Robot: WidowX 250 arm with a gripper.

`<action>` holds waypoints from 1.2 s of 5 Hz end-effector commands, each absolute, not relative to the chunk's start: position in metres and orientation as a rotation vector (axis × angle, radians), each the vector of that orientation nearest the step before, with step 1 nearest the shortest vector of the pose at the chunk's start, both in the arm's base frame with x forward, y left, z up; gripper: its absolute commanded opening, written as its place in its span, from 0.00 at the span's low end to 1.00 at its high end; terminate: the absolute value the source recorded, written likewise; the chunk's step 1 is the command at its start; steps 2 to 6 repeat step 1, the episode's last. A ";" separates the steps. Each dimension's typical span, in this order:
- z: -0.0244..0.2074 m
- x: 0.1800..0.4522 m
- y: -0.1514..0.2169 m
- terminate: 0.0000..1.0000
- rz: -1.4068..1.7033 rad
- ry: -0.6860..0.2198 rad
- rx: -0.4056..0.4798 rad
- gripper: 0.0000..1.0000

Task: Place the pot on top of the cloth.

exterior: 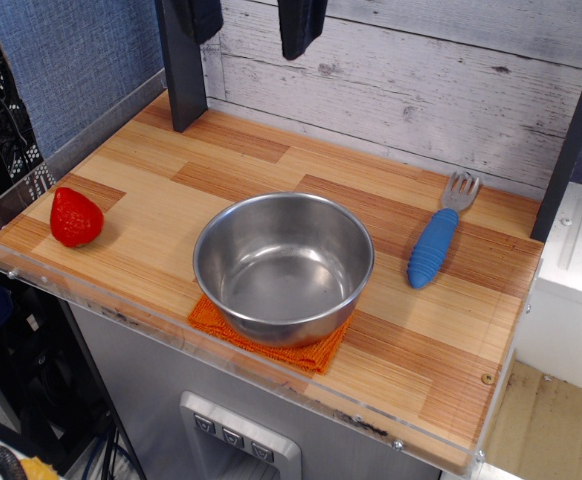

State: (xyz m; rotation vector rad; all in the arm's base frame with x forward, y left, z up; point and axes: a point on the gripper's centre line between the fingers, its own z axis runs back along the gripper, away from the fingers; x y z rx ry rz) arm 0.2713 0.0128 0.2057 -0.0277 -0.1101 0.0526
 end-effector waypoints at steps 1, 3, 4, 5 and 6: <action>0.217 0.265 0.017 1.00 0.049 -0.144 -0.022 1.00; 0.217 0.265 0.017 1.00 0.049 -0.144 -0.022 1.00; 0.217 0.265 0.017 1.00 0.049 -0.144 -0.022 1.00; 0.217 0.265 0.017 1.00 0.049 -0.144 -0.022 1.00; 0.217 0.265 0.017 1.00 0.049 -0.144 -0.022 1.00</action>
